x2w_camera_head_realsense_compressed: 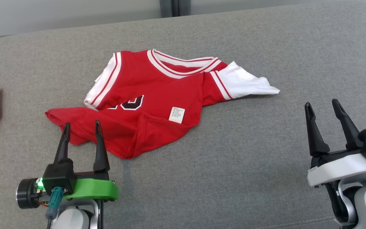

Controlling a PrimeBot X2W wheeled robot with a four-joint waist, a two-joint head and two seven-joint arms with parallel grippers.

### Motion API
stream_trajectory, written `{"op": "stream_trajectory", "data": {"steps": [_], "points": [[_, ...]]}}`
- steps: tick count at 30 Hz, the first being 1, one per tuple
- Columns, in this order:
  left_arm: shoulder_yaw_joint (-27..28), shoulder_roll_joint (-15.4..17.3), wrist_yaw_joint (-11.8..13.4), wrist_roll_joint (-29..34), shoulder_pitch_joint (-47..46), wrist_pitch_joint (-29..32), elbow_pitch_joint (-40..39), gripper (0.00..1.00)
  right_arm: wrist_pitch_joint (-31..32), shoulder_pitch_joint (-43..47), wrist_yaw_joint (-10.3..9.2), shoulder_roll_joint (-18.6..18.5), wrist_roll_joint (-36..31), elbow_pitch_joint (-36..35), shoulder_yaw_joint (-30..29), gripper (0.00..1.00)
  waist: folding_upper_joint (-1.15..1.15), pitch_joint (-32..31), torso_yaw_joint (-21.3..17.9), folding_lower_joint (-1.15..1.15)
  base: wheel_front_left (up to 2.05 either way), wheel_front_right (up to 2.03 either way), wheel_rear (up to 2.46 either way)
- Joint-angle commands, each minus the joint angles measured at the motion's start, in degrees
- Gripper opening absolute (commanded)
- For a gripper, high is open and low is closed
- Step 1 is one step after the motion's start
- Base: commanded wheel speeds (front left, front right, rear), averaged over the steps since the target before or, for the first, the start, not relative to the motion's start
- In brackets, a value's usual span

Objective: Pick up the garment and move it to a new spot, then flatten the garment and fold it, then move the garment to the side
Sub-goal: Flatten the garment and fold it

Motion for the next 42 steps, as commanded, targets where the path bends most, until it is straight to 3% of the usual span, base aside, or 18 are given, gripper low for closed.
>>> {"op": "stream_trajectory", "data": {"steps": [1, 17, 28, 36, 37, 38, 39, 40, 42], "points": [[-0.1, 0.2, 0.2, 0.6, 0.7, -0.1, 0.3, 1.00, 0.2, 0.4, -0.08, -0.2, 0.0, -0.3, -0.1, 1.00, 0.00, -0.1, 0.1, 0.00, 0.00, 0.00, 0.00], [-1.9, 1.8, -1.4, 1.8, -2.2, 1.3, 0.3, 1.00, -0.2, 0.4, -0.08, 0.3, 0.2, -0.1, -0.8, 1.00, 0.00, 0.5, 0.6, 0.00, 0.00, 0.00, 0.00], [-11.7, 2.2, -14.0, -2.0, -14.7, 24.4, 3.7, 1.00, -0.2, -1.5, -0.08, 0.1, 0.3, 0.0, -0.3, 1.00, 0.00, 4.0, 1.2, 0.00, 0.00, 0.00, 0.00], [-12.2, 2.0, -17.2, -4.6, -20.1, 30.5, 10.5, 1.00, -1.0, -2.7, -0.08, 0.2, 0.8, 1.6, -0.3, 1.00, 0.00, 6.0, -0.5, 0.00, 0.00, 0.00, 0.00], [-12.3, 1.9, -17.4, -5.0, -20.3, 30.6, 11.0, 0.94, -1.1, -2.9, -0.08, 0.2, 0.9, 1.8, -0.5, 1.00, 0.00, 6.1, -0.7, 0.00, 0.00, 0.00, 0.00], [-12.5, 2.0, -17.7, -5.1, -20.6, 30.8, 11.7, 0.60, -1.3, -3.0, -0.08, 0.3, 0.9, 2.0, -0.6, 1.00, 0.00, 6.2, -0.8, 0.00, 0.00, 0.00, 0.00], [-12.5, 2.0, -17.9, -5.2, -20.8, 30.6, 12.0, 0.40, -1.3, -3.0, -0.08, 0.3, 0.9, 2.1, -0.6, 1.00, 0.00, 6.3, -0.9, 0.00, 0.00, 0.00, 0.00], [-12.5, 2.0, -18.0, -5.4, -21.0, 30.3, 12.3, 0.00, -1.4, -3.1, -0.08, 0.3, 0.9, 2.3, -0.7, 1.00, 0.00, 6.4, -0.9, 0.00, 0.00, 0.00, 0.00], [-12.6, 2.2, -18.3, -5.5, -21.0, 30.5, 12.9, 0.00, -1.6, -3.1, -0.08, 0.3, 0.9, 2.5, -0.7, 1.00, 0.00, 6.5, -1.0, 0.00, 0.00, 0.00, 0.00]]}}
